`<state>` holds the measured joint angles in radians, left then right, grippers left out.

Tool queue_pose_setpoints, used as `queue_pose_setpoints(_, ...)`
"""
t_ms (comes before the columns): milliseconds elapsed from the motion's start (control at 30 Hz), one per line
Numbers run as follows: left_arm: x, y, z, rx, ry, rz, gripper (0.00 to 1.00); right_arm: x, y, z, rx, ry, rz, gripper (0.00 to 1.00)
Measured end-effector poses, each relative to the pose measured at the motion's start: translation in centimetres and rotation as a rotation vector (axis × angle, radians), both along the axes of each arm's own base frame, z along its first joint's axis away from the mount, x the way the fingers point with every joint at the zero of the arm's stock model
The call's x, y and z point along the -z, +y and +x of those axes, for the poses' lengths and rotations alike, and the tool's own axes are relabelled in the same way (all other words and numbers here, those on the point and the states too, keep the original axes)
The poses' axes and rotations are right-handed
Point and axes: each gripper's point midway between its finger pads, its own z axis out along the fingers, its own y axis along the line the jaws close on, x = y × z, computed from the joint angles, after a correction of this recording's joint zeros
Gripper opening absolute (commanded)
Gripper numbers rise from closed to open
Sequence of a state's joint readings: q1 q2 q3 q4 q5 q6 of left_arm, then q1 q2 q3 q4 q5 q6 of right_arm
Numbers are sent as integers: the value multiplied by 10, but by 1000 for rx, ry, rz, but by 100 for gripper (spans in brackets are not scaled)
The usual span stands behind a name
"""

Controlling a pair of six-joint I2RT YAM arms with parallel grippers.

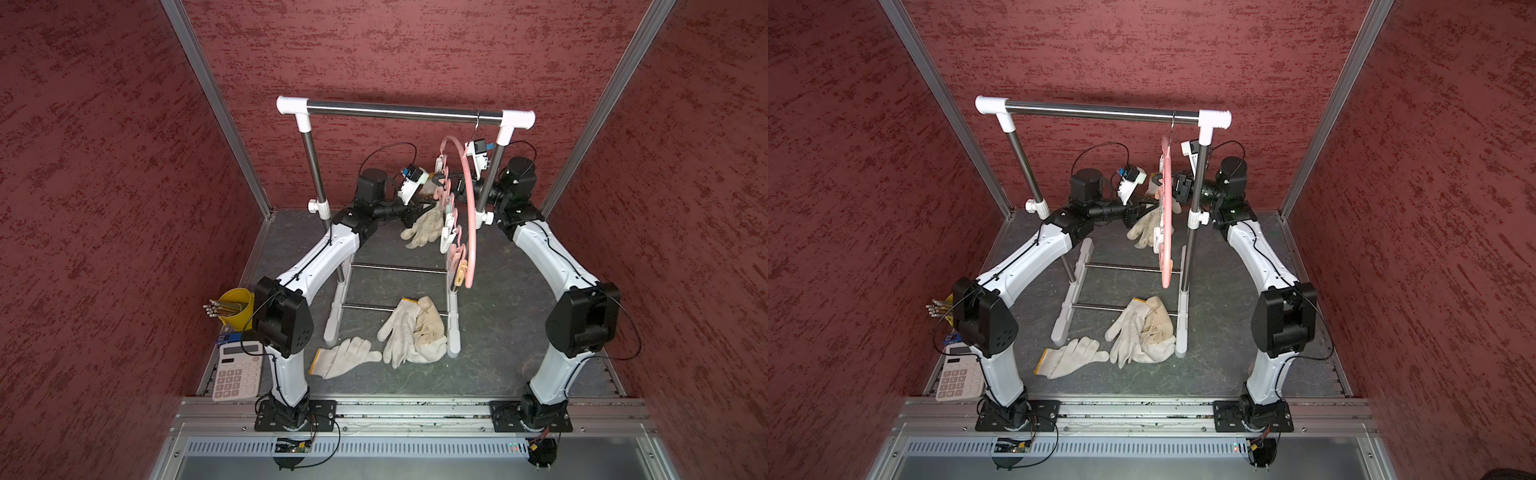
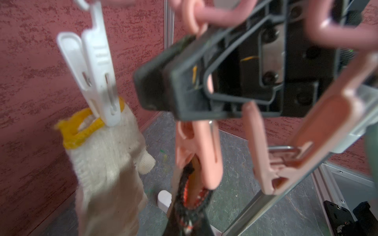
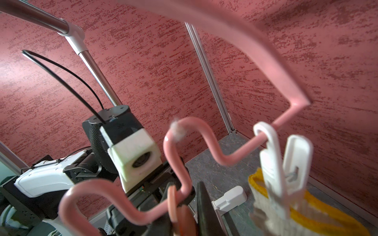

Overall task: Clip the gloves onto a hanger to dry
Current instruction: Clamp the glove onto the hanger.

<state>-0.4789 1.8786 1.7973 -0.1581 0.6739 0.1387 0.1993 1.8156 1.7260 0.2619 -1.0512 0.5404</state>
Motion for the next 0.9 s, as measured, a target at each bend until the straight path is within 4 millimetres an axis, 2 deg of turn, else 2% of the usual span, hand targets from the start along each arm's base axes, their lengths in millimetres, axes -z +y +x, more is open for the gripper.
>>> queue_pose_setpoints(200,13,-1,6,-13,23,18,0,-1,1,-2,-13,5,6,0)
queue_pose_setpoints(533,-8,-1,6,-13,-15,-3,0,1,1,-4,-23,8,3,0)
queue_pose_setpoints(900,-3,-1,5,-11,-6,13,0,7,1,-3,-24,16,-3,0)
